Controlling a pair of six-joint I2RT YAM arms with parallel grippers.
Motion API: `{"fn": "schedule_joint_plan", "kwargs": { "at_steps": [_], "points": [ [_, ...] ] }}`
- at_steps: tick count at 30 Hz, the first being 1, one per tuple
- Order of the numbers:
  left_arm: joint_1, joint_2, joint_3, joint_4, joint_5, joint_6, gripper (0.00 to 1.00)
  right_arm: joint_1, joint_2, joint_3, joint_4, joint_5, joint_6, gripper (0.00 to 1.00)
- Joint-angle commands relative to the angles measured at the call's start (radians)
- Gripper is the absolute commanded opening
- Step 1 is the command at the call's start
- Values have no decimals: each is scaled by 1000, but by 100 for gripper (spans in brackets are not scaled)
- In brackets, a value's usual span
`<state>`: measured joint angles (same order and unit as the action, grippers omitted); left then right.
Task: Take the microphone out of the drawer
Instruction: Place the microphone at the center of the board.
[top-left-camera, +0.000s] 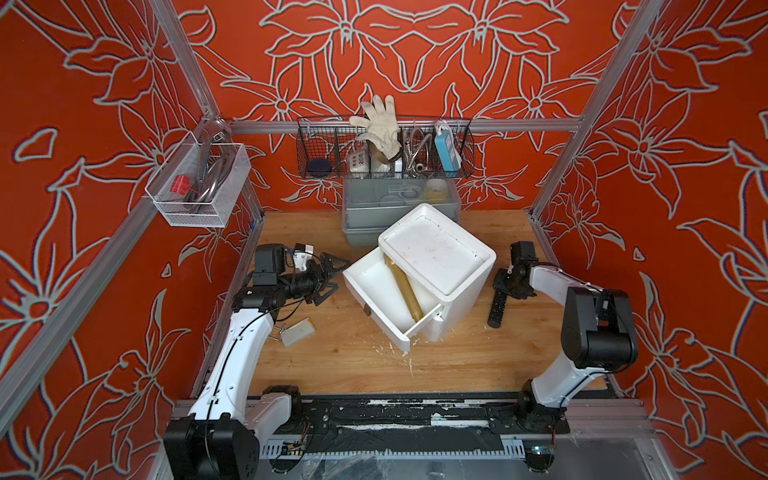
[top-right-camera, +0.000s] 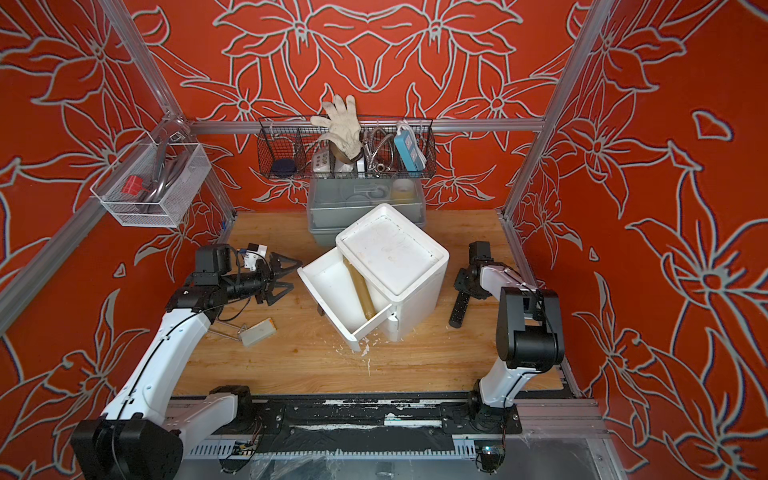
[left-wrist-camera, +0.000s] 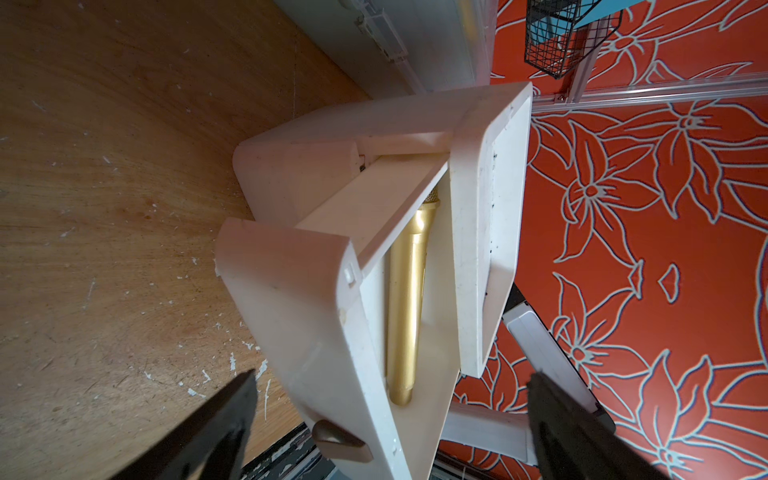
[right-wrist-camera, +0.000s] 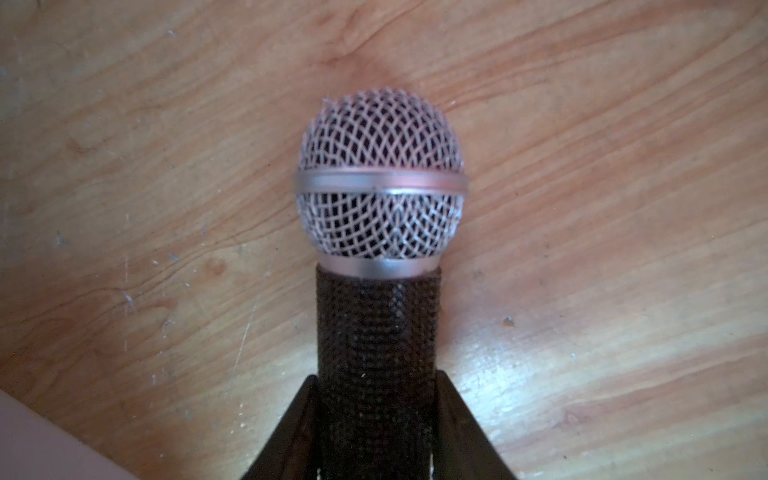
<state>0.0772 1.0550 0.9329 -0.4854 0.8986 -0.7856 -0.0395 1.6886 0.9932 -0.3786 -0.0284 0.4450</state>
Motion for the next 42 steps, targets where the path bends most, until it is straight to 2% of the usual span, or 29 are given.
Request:
{"fn": "schedule_joint_plan", "kwargs": {
  "at_steps": [1,6,11,23,33,35,40,42],
  "points": [
    [-4,-19,-8,4,0,1,100,-3,0,-13,-7,-7,18,36],
    [-5,-20,-10,5,-3,1,100,-3,-15,-2,-21,-24,18,57],
    [-5,-22,-13,7,-4,0,100,-2,-67,23,-42,-32,21,64],
    [-5,-31,-23,13,-4,-3,100,-3,-208,131,-162,-24,-12,69],
    [-5,-24,-13,22,-3,-19,100,11,-406,224,-252,-118,-57,73],
    [-5,-21,-9,26,-3,-25,100,40,-451,257,-262,-148,-63,73],
    [-5,-19,-13,27,-4,-32,100,196,-493,403,-329,-75,-112,73],
    [-5,-21,-15,24,-3,-30,100,250,-484,463,-345,-91,-114,72]
  ]
}}
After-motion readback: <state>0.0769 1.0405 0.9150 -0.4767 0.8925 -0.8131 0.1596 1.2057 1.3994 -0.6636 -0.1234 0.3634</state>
